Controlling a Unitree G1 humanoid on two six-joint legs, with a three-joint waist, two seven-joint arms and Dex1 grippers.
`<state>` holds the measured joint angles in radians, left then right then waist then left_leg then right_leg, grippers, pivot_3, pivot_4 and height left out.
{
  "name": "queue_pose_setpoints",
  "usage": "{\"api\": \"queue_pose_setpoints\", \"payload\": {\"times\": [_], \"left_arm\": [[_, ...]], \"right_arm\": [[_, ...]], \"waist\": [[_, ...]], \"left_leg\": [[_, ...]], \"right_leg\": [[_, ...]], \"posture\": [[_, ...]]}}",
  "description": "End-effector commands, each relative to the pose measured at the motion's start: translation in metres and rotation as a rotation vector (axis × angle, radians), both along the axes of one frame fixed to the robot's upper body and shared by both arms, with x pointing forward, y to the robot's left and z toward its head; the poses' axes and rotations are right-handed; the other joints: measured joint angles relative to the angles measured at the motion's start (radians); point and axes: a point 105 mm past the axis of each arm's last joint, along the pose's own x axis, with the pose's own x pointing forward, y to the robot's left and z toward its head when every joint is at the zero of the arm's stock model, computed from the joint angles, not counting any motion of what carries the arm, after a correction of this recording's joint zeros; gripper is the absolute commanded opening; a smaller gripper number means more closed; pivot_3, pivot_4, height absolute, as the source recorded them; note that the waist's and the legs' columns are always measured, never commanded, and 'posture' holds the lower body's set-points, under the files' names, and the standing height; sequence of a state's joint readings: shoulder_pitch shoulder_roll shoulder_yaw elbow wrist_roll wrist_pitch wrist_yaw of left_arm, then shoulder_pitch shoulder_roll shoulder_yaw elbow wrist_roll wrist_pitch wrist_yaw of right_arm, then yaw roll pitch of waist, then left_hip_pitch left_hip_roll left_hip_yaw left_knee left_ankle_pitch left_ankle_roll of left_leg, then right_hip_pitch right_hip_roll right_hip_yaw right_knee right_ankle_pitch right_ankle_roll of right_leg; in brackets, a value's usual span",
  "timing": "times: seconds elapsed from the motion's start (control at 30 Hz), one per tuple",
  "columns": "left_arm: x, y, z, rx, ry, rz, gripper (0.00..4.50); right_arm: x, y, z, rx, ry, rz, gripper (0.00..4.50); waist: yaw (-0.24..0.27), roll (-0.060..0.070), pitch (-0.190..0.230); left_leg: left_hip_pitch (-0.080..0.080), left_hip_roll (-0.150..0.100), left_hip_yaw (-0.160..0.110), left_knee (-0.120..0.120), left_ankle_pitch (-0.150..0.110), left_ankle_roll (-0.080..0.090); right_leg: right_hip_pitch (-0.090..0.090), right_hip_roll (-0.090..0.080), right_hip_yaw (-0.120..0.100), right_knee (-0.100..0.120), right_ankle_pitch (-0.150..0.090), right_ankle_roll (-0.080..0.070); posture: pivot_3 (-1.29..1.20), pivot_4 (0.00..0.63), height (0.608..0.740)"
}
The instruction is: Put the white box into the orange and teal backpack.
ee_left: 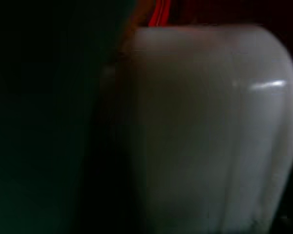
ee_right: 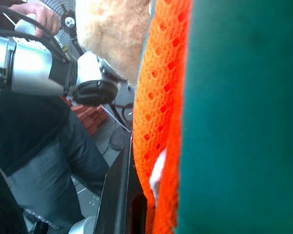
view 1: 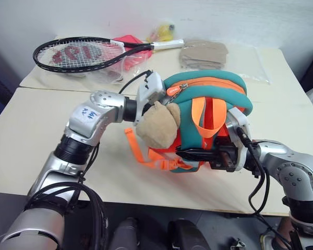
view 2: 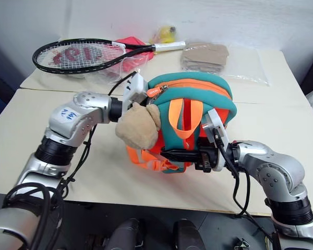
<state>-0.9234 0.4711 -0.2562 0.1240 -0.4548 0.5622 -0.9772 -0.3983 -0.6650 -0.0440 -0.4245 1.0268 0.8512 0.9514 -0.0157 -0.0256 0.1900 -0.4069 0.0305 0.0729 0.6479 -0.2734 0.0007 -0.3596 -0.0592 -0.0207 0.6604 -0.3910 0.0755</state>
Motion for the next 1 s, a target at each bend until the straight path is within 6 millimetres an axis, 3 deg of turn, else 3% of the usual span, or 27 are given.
{"api": "queue_pose_setpoints", "payload": {"times": [0.03,0.2,0.3,0.43,0.57,0.7,0.83,0.93,1.0], "left_arm": [[-0.013,0.020,0.014,-0.082,-0.020,-0.041,3.08],[-0.043,0.065,0.020,-0.040,0.011,-0.074,4.48],[-0.058,0.103,0.018,0.042,0.033,-0.051,4.48],[-0.081,0.126,0.018,0.095,0.023,-0.084,4.48],[-0.099,0.105,0.029,-0.019,-0.073,-0.106,4.48],[-0.098,0.073,0.038,-0.141,-0.154,-0.064,4.48],[-0.094,0.054,0.042,-0.240,-0.180,-0.014,4.48],[-0.091,0.050,0.046,-0.285,-0.205,0.044,3.96],[-0.087,0.056,0.047,-0.306,-0.211,0.092,3.37]], "right_arm": [[-0.002,0.004,0.010,0.039,-0.073,-0.017,0.06],[0.002,0.006,0.013,0.074,-0.086,-0.051,0.06],[0.003,0.010,0.015,0.097,-0.069,-0.049,0.06],[0.005,0.013,0.016,0.100,-0.069,-0.048,0.06],[0.011,0.013,0.015,0.092,-0.076,-0.056,0.06],[0.013,0.013,0.013,0.084,-0.070,-0.054,0.06],[0.012,0.015,0.011,0.073,-0.063,-0.036,0.06],[0.013,0.015,0.010,0.070,-0.063,-0.036,0.06],[0.014,0.015,0.010,0.071,-0.062,-0.043,0.06]], "waist": [[-0.006,0.000,0.000],[-0.022,0.000,0.000],[-0.026,0.001,0.000],[-0.018,0.001,0.001],[-0.007,0.001,0.001],[-0.010,0.001,0.001],[-0.014,0.001,0.001],[-0.015,0.001,0.001],[-0.014,0.001,0.001]], "left_leg": [[0.000,0.000,0.000,0.001,0.000,0.000],[0.001,0.000,-0.001,-0.001,0.002,-0.002],[0.001,0.001,-0.001,-0.002,0.002,-0.002],[0.001,0.000,-0.001,-0.001,0.002,-0.002],[0.000,-0.002,-0.003,0.000,0.000,0.001],[0.000,-0.003,-0.006,0.000,0.000,0.002],[0.000,-0.002,-0.006,0.000,0.000,0.001],[0.000,-0.002,-0.005,0.000,0.001,0.001],[0.000,-0.001,-0.005,0.000,0.001,-0.001]], "right_leg": [[0.000,0.000,0.000,0.000,0.000,0.000],[0.000,0.000,0.000,0.002,0.000,0.000],[0.000,0.000,0.000,0.002,0.000,0.000],[0.000,-0.001,0.000,0.001,0.000,0.000],[0.001,-0.003,-0.001,0.000,0.000,0.000],[0.004,-0.003,0.000,-0.001,0.000,0.000],[0.003,-0.001,0.000,0.000,0.000,0.000],[0.003,0.000,0.000,0.001,0.000,0.000],[0.003,0.000,0.000,0.001,0.000,0.000]], "posture": [[0.00,0.150,0.740],[0.00,0.150,0.740],[0.00,0.150,0.740],[0.00,0.150,0.740],[0.00,0.150,0.740],[0.00,0.150,0.740],[0.00,0.150,0.740],[0.00,0.150,0.740],[0.00,0.150,0.740]]}}
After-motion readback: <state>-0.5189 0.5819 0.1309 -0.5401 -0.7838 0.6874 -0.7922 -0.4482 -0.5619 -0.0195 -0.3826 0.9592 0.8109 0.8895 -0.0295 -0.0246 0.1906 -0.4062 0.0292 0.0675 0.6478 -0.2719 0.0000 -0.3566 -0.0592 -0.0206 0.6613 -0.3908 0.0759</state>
